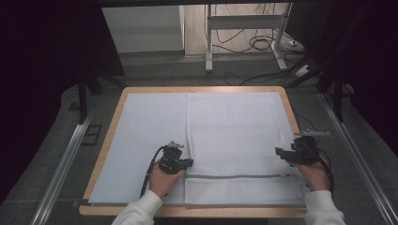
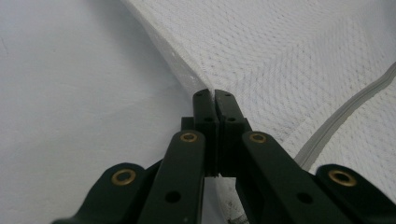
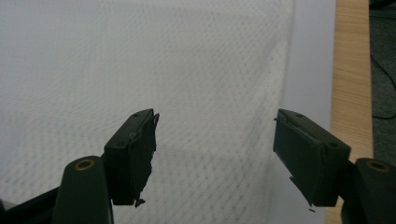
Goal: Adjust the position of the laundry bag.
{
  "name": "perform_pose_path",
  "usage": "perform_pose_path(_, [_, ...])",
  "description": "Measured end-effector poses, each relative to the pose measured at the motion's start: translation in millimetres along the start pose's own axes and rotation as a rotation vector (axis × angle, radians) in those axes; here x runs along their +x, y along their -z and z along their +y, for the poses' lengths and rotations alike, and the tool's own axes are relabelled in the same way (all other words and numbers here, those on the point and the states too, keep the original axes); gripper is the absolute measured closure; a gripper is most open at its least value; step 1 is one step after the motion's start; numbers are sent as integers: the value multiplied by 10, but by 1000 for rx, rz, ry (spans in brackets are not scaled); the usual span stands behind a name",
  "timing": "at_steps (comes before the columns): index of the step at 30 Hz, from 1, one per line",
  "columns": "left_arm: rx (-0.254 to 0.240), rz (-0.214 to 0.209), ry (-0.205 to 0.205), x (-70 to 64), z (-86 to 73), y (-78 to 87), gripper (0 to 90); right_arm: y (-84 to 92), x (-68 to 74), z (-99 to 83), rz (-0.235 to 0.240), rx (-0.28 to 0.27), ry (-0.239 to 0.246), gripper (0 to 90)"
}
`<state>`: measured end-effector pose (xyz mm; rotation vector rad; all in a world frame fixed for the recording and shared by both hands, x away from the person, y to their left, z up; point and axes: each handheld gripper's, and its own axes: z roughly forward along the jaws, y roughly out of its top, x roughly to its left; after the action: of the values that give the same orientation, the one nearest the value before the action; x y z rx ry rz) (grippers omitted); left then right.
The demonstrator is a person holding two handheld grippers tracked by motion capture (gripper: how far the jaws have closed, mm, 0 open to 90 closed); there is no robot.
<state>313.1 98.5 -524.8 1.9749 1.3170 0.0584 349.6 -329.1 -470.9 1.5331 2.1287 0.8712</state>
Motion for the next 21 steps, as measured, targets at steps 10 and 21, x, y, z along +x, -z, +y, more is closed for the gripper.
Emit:
perform_pose_path(10, [0, -6, -1, -1, 7, 12, 898, -10, -137, -40, -11, 21, -27, 304])
perform_pose_path(21, [-6, -9, -2, 3, 11, 21, 898, -46, -213, -84, -26, 58, -42, 320])
